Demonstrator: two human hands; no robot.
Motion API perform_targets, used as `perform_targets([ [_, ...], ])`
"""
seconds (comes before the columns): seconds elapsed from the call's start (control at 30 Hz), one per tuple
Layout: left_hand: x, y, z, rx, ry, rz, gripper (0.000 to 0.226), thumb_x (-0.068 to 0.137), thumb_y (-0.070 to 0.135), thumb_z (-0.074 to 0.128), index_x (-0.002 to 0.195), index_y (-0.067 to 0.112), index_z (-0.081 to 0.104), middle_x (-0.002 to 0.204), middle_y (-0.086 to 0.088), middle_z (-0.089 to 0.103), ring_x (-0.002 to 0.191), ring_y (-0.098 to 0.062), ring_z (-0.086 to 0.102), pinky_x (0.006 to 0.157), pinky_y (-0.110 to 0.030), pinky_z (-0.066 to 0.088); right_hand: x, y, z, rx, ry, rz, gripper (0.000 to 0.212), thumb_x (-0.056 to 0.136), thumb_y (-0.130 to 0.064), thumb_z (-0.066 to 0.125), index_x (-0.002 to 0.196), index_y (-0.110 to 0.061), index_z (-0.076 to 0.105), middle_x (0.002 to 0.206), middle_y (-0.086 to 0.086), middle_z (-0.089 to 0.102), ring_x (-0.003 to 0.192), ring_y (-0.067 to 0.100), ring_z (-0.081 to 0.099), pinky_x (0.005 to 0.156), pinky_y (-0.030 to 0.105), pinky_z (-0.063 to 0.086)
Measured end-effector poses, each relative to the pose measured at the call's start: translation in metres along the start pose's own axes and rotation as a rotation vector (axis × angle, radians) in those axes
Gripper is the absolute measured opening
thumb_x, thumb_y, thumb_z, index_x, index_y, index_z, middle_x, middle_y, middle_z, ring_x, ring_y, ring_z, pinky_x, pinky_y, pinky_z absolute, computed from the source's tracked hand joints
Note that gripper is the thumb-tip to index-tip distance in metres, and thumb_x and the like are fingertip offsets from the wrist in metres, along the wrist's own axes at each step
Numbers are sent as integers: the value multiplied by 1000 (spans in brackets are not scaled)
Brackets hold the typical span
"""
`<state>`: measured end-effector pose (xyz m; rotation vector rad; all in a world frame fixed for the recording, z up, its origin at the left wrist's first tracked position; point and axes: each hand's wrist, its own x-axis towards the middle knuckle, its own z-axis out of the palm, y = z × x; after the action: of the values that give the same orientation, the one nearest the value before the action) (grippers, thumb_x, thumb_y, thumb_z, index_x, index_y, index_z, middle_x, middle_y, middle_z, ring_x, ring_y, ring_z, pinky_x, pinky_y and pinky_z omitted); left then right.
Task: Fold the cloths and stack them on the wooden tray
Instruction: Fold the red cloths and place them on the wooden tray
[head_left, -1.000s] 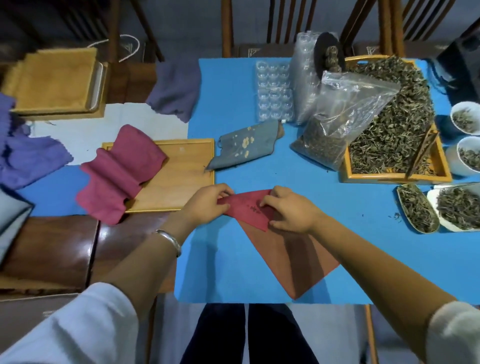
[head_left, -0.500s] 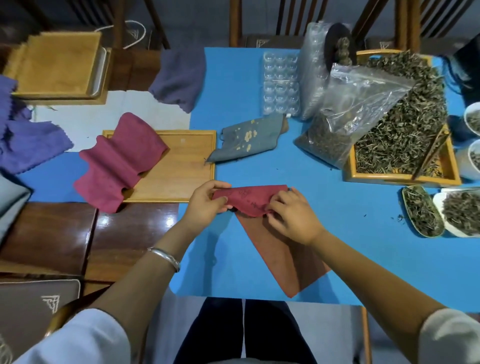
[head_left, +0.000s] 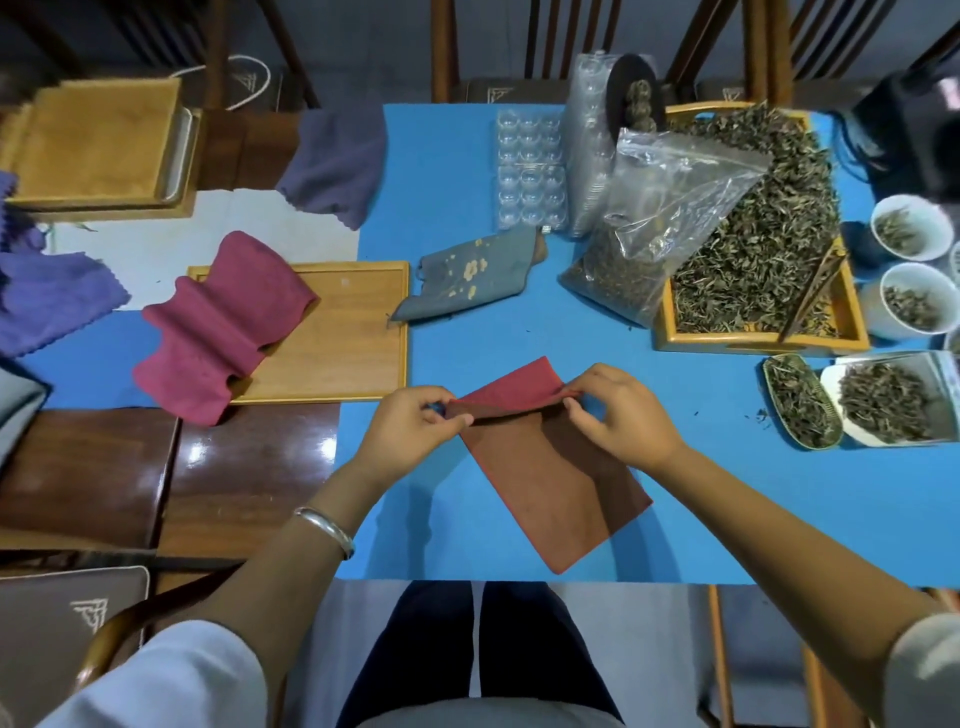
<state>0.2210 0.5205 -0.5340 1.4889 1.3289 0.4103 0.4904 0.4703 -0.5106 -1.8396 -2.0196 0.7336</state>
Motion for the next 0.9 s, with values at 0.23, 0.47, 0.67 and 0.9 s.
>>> perform_targets([
  [0.23, -40, -12, 28, 132, -62, 67, 24, 71, 14, 76, 81, 36, 70, 86, 19, 70, 86, -1, 62, 80, -15, 47, -30, -1, -8, -128, -153, -134, 17, 83, -16, 64, 98, -12, 70, 96, 8, 65, 93, 28, 63, 75, 39, 52],
  [0.47, -83, -14, 68, 48, 110, 34, 17, 71, 16, 75, 77, 31, 69, 81, 20, 69, 82, 1, 62, 82, -23, 51, -57, 22, -4, -121, -287, -248, 18, 83, -16, 64, 100, -13, 67, 99, 7, 63, 95, 29, 61, 75, 43, 53],
  [0.67, -108, -15, 121, -63, 268, -51, 22, 71, 17, 75, 71, 38, 67, 79, 18, 69, 81, -3, 64, 83, -20, 48, -67, 48, -11, -188, -348, -352, 20, 84, -16, 63, 103, -11, 67, 101, 11, 61, 98, 31, 58, 75, 45, 52],
  [0.9, -128, -24, 160, -1, 416, -140, 29, 75, 16, 72, 75, 45, 67, 87, 13, 62, 83, 3, 56, 72, -2, 37, -77, 63, -18, -267, -371, -468, 25, 88, -12, 62, 111, -9, 70, 105, 16, 63, 100, 36, 58, 79, 46, 51],
])
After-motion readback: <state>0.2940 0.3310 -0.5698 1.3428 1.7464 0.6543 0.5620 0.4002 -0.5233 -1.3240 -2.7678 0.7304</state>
